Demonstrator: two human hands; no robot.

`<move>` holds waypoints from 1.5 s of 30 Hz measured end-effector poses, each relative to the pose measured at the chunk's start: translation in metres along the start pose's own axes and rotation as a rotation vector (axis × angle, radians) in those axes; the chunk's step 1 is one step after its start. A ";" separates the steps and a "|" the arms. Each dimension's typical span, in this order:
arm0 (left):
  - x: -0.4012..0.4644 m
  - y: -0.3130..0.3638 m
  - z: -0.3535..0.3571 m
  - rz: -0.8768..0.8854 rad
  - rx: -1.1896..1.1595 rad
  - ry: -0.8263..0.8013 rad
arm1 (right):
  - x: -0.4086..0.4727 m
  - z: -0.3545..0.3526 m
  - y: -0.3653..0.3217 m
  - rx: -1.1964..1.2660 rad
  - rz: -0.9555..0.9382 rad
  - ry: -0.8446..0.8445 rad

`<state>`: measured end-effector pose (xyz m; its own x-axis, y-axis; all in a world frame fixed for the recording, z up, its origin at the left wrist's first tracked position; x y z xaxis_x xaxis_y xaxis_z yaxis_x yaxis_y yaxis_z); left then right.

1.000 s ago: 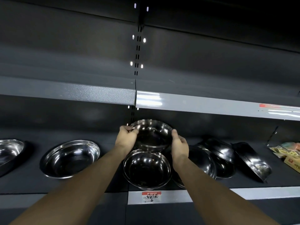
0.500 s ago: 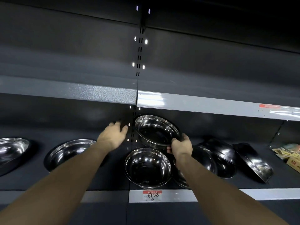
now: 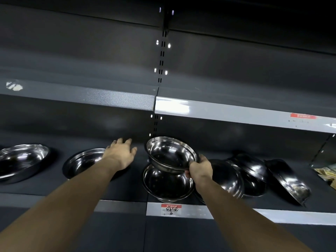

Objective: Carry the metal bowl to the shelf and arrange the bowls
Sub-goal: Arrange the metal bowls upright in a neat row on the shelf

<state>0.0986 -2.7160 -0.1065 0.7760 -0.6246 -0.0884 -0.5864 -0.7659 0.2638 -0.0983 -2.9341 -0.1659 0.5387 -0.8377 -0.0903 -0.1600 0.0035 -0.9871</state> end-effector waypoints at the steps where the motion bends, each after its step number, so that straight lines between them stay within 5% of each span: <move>1: -0.003 0.000 0.001 -0.003 0.013 -0.004 | -0.003 0.000 0.003 -0.001 0.008 -0.008; 25: -0.027 -0.022 0.033 0.042 0.138 -0.109 | -0.041 0.019 0.052 -0.128 0.167 -0.036; 29: -0.024 -0.018 0.033 0.069 0.090 -0.106 | -0.050 0.013 0.046 -0.363 0.142 0.013; 45: -0.014 0.129 0.061 0.293 0.062 -0.110 | -0.035 -0.098 0.018 -0.402 0.079 0.143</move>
<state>-0.0017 -2.8151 -0.1298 0.5439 -0.8303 -0.1213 -0.7972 -0.5564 0.2343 -0.2011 -2.9584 -0.1672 0.3959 -0.9109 -0.1165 -0.5210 -0.1183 -0.8453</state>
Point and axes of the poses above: each hand's wrist, its own x-axis towards the middle knuckle, its own z-axis out of the palm, y = z × x, the point moved 7 cm from there along x, towards the middle knuckle, and after that the axes turned 10 degrees about -y, right-handed, at the moved point
